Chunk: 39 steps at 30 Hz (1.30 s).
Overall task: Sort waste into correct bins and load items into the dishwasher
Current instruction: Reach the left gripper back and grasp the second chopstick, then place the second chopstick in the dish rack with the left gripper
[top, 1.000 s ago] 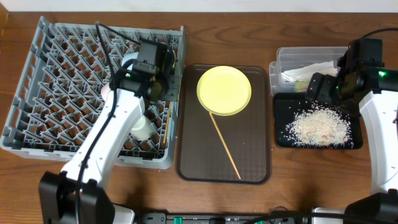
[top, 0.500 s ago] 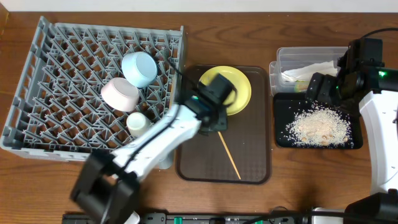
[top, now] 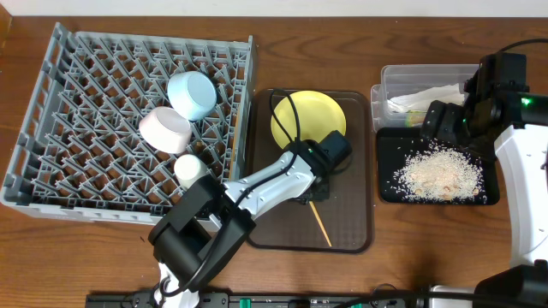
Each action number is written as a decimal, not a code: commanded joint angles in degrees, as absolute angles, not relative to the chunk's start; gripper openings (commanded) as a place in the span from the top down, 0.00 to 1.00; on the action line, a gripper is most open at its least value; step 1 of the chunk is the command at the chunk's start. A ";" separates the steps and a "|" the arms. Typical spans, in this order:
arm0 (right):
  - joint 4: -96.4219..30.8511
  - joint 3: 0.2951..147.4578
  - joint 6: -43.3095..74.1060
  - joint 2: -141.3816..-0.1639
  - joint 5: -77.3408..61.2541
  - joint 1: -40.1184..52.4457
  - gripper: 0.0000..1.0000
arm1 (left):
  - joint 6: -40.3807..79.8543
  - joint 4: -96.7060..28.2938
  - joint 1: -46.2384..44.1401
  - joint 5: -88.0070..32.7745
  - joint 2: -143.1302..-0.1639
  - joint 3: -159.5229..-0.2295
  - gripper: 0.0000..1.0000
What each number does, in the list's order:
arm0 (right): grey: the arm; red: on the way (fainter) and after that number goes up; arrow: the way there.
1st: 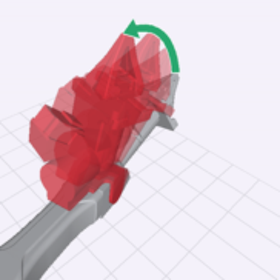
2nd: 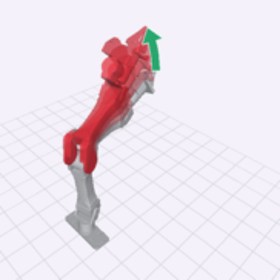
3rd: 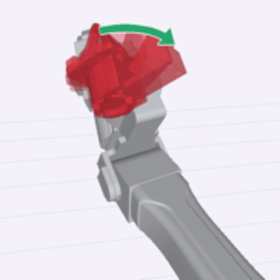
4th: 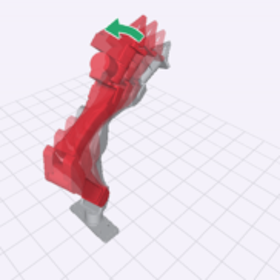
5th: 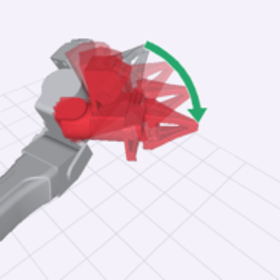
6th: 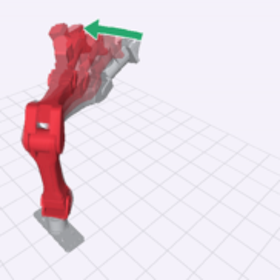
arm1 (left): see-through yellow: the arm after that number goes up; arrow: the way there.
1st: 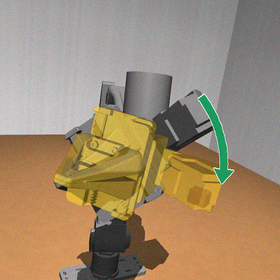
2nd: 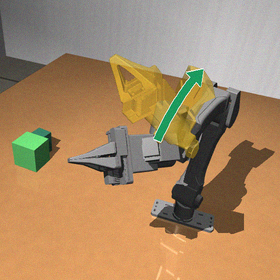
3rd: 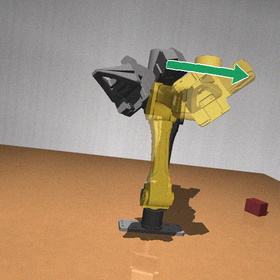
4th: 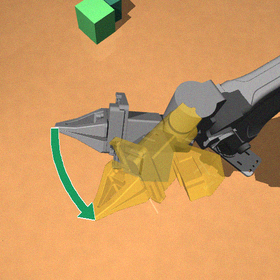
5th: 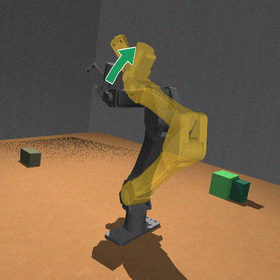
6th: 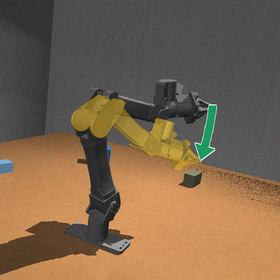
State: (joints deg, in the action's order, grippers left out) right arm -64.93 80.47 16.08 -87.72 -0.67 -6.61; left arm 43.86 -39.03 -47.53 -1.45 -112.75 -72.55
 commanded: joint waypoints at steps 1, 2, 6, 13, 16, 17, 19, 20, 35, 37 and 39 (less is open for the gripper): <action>-64.99 81.58 15.79 -87.59 -0.91 -6.90 0.01 | 43.83 -40.12 -47.59 -0.78 -115.00 -71.99 0.85; -64.99 81.58 15.79 -87.59 -0.91 -6.90 0.01 | 43.83 -40.21 -47.57 -0.80 -114.98 -71.99 0.87; -65.01 81.58 15.79 -87.59 -0.93 -6.90 0.01 | 43.83 -40.21 -47.09 -0.78 -114.91 -72.01 0.92; -65.01 81.58 15.79 -87.59 -0.91 -6.90 0.01 | 43.55 -41.04 -43.90 -0.75 -110.74 -72.07 0.92; -64.99 81.58 15.79 -87.59 -0.91 -6.90 0.01 | 40.58 -43.00 -40.62 -0.82 -105.60 -72.66 0.92; -64.97 81.58 15.79 -87.59 -0.91 -6.90 0.01 | 37.45 -43.07 -39.62 -0.82 -103.70 -73.01 0.92; -64.95 81.58 15.79 -87.59 -0.91 -6.90 0.01 | 30.81 -43.05 -38.17 -0.80 -100.33 -73.71 0.92; -64.95 81.58 15.79 -87.59 -0.93 -6.90 0.01 | 27.81 -43.07 -37.54 -0.80 -98.76 -74.04 0.93; -64.97 81.58 15.79 -87.59 -0.93 -6.87 0.01 | 1.08 -37.82 -20.23 4.05 -86.78 -74.43 0.92; -64.97 81.58 15.79 -87.59 -0.93 -6.90 0.01 | 1.08 -36.64 -18.68 4.05 -88.23 -74.32 0.92; -64.97 81.58 15.79 -87.59 -0.93 -6.90 0.01 | 1.10 -35.64 -17.45 4.05 -90.19 -74.32 0.92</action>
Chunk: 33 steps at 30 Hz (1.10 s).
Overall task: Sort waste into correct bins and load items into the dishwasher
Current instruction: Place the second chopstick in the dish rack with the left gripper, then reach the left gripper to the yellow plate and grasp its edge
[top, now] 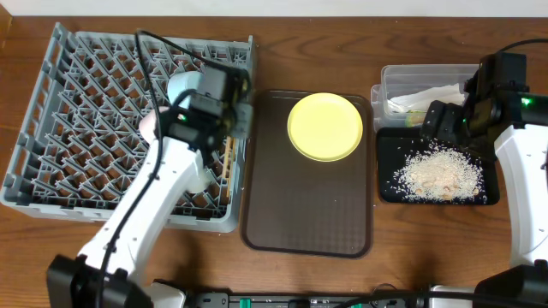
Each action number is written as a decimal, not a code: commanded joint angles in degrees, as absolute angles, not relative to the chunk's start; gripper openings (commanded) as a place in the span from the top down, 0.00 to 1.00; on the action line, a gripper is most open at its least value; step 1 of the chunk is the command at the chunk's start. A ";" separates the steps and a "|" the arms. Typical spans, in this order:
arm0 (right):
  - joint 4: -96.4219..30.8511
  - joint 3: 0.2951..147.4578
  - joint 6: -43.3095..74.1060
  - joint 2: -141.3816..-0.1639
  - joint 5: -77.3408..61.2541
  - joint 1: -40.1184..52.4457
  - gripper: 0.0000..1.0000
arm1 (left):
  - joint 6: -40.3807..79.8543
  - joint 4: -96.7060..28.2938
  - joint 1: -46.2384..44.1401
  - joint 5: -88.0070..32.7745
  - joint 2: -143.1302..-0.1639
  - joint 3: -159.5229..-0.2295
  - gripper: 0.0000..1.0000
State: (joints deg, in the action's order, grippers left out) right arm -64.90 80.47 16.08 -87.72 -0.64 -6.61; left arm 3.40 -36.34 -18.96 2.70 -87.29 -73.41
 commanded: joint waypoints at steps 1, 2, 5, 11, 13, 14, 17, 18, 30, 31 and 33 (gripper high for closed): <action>-64.97 81.58 15.79 -87.59 -0.93 -6.90 0.01 | 1.08 -35.22 -16.88 4.08 -91.24 -74.32 0.92; -64.97 81.58 15.79 -87.59 -0.93 -6.90 0.01 | 1.10 -34.96 -16.53 4.08 -91.92 -74.32 0.91; -64.99 81.58 15.79 -87.59 -0.93 -6.90 0.01 | 1.10 -33.76 -15.64 4.03 -93.93 -74.32 0.87; -64.97 81.58 15.79 -87.59 -0.91 -6.90 0.01 | 1.10 -32.88 -16.51 0.73 -92.51 -74.39 0.36; -64.99 81.58 15.79 -87.59 -0.93 -6.90 0.01 | 1.10 -33.08 -17.28 -2.92 -91.33 -74.39 0.35; -64.97 81.58 15.79 -87.59 -0.93 -6.90 0.01 | 1.08 -33.10 -17.72 -4.71 -90.63 -74.39 0.34; -64.97 81.58 15.81 -87.59 -0.93 -6.90 0.01 | 1.78 -31.97 -20.21 -10.94 -89.06 -74.39 0.34; -64.97 81.58 15.81 -87.59 -0.93 -6.90 0.01 | 1.78 -31.57 -21.50 -11.64 -89.06 -74.39 0.34; -64.99 81.58 15.79 -87.59 -0.93 -6.90 0.01 | -19.51 -25.15 -39.09 -10.94 -100.07 -74.37 0.32; -64.99 81.58 15.79 -87.59 -0.93 -6.90 0.01 | -20.99 -25.10 -40.27 -10.94 -101.69 -74.37 0.31; -64.99 81.58 15.79 -87.59 -0.93 -6.90 0.01 | -22.57 -24.88 -42.00 -10.94 -104.47 -74.37 0.28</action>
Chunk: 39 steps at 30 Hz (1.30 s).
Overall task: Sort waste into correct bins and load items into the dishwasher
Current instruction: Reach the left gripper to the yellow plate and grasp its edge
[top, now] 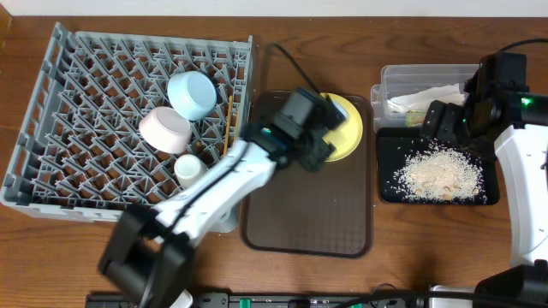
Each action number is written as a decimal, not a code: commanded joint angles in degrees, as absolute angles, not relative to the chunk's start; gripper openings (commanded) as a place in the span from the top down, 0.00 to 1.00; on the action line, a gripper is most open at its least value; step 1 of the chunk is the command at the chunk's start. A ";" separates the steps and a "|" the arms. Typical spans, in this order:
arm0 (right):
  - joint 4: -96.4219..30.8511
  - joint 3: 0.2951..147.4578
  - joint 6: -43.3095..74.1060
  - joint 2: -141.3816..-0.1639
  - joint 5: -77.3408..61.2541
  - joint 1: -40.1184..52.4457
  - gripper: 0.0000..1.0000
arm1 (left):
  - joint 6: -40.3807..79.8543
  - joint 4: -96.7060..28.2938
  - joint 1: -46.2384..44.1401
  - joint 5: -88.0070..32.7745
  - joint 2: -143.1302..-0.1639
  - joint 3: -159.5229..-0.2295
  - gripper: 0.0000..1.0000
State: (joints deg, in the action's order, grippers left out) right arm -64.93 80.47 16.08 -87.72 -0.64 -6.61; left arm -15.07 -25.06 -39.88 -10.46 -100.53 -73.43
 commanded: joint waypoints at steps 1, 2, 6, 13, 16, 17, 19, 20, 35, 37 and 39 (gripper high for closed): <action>-64.99 81.58 15.81 -87.59 -0.93 -6.90 0.01 | -23.05 -24.43 -42.81 -10.90 -106.04 -74.37 0.27; -64.99 81.58 15.79 -87.59 -0.93 -6.90 0.01 | -23.16 -23.88 -43.31 -10.90 -107.28 -74.37 0.26; -65.06 81.58 15.81 -87.59 -0.93 -6.90 0.01 | -23.14 -20.53 -44.23 -10.92 -112.18 -74.37 0.25; -65.19 81.58 15.81 -87.59 -0.93 -6.90 0.01 | -22.76 -19.07 -44.23 -10.94 -116.62 -74.32 0.27; -65.19 81.58 15.79 -87.59 -0.93 -6.90 0.01 | -21.76 -20.27 -44.23 -10.98 -116.95 -74.15 0.42; -65.17 81.58 15.79 -87.59 -0.93 -6.90 0.01 | -21.61 -21.34 -44.25 -10.98 -116.92 -74.15 0.51; -65.17 81.58 15.79 -87.59 -0.93 -6.90 0.01 | -20.47 -22.44 -44.25 -10.98 -116.92 -74.15 0.64; -65.17 81.58 15.79 -87.59 -0.93 -6.90 0.01 | -19.88 -23.07 -44.23 -10.98 -116.92 -74.17 0.70; -65.14 81.58 15.79 -87.59 -0.93 -6.90 0.01 | -16.75 -24.36 -44.23 -7.11 -113.82 -74.30 0.92; -65.14 81.58 15.81 -87.59 -0.93 -6.90 0.01 | -16.56 -24.36 -44.16 -6.76 -111.55 -74.41 0.92; -65.14 81.58 15.79 -87.59 -0.93 -6.90 0.01 | -16.40 -24.34 -44.07 -6.76 -108.49 -74.41 0.92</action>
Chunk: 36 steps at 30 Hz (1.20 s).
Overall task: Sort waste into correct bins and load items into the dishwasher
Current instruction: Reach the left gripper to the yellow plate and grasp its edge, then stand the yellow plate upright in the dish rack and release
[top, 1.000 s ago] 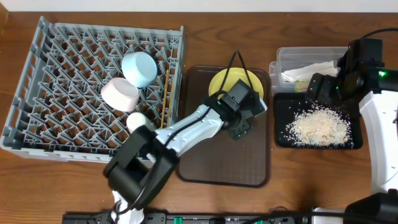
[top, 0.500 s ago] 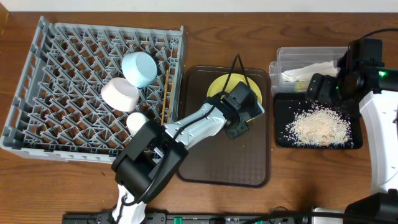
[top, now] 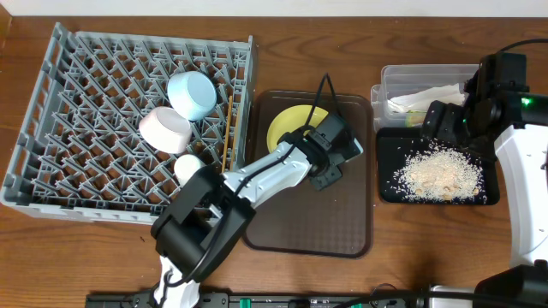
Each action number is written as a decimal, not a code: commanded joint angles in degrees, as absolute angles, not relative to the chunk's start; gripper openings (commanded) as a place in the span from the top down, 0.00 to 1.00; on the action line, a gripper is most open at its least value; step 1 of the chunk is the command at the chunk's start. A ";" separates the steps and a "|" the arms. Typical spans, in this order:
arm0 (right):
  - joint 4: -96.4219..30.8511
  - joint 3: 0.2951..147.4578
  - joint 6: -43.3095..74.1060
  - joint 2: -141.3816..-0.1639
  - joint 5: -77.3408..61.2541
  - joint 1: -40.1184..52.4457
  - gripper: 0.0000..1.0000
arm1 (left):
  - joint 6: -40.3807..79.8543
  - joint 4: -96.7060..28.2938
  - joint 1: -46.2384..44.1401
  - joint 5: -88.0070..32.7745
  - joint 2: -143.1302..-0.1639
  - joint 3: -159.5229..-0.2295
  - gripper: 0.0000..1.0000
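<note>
A yellow plate [top: 289,128] lies at the back of the brown tray [top: 308,231], its right part under my left arm. My left gripper [top: 338,164] sits at the plate's right edge; its dark fingers blend with the tray, so their state is unclear. In the grey dish rack [top: 51,111] are a blue cup [top: 190,94], a pink bowl [top: 164,128], a white cup [top: 188,167] and a chopstick [top: 228,128] along the right wall. My right gripper [top: 434,120] hovers at the back left corner of the black bin [top: 488,198] with rice-like scraps [top: 441,175]; its fingers are too dark to read.
A clear plastic bin [top: 385,81] with paper waste stands behind the black bin at the right. The left arm's links stretch from the table's front edge across the tray's left half.
My left arm has dropped lower, from above the plate's left side to its right edge. The plate now sits a little further left on the tray. The right arm has not moved.
At first my left gripper was on the tray by the plate, with a chopstick lying on the tray. Then it was over the rack's right side with the chopstick there. After that it was back above the plate, and now it is at the plate's right edge.
</note>
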State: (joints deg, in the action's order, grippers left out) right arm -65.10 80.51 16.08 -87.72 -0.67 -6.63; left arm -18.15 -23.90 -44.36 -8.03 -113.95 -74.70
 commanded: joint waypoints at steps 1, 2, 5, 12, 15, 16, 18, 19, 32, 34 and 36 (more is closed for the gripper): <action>-65.14 81.58 15.79 -87.59 -0.93 -6.90 0.01 | -15.53 -24.34 -44.01 -6.63 -106.72 -74.41 0.92; -65.17 81.58 15.79 -87.59 -0.93 -6.90 0.01 | -14.81 -24.36 -43.79 -6.59 -104.99 -74.41 0.92; -65.17 81.58 15.79 -87.59 -0.93 -6.90 0.01 | -14.00 -24.36 -42.78 -6.59 -100.40 -74.41 0.92; -65.17 81.58 15.81 -87.59 -0.93 -6.90 0.01 | -10.11 -22.96 -37.04 -6.66 -90.43 -74.41 0.92; -65.17 81.58 15.79 -87.59 -0.93 -6.90 0.01 | -6.22 -21.17 -33.08 -7.38 -86.98 -74.41 0.92; -65.17 81.58 15.79 -87.59 -0.93 -6.90 0.01 | -4.03 -20.32 -31.14 -8.64 -85.86 -74.41 0.92; -65.14 81.58 15.79 -87.59 -0.93 -6.90 0.01 | -0.80 -19.11 -28.03 -12.43 -84.79 -74.39 0.92; -65.17 81.58 15.79 -87.59 -0.93 -6.90 0.01 | 0.82 -18.61 -26.37 -15.16 -84.53 -74.39 0.92; -65.17 81.58 15.79 -87.59 -0.93 -6.90 0.01 | 18.04 -15.70 -6.94 -44.84 -89.78 -74.32 0.92; -65.17 81.58 15.79 -87.59 -0.91 -6.90 0.01 | 20.18 -15.68 -5.74 -44.84 -91.15 -74.32 0.92; -65.17 81.58 15.79 -87.59 -0.93 -6.90 0.01 | 20.95 -15.68 -4.95 -44.88 -92.44 -74.32 0.92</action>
State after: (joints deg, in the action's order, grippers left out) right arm -65.12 80.51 16.08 -87.72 -0.64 -6.61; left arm 16.73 -16.05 -6.61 -41.15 -90.24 -74.35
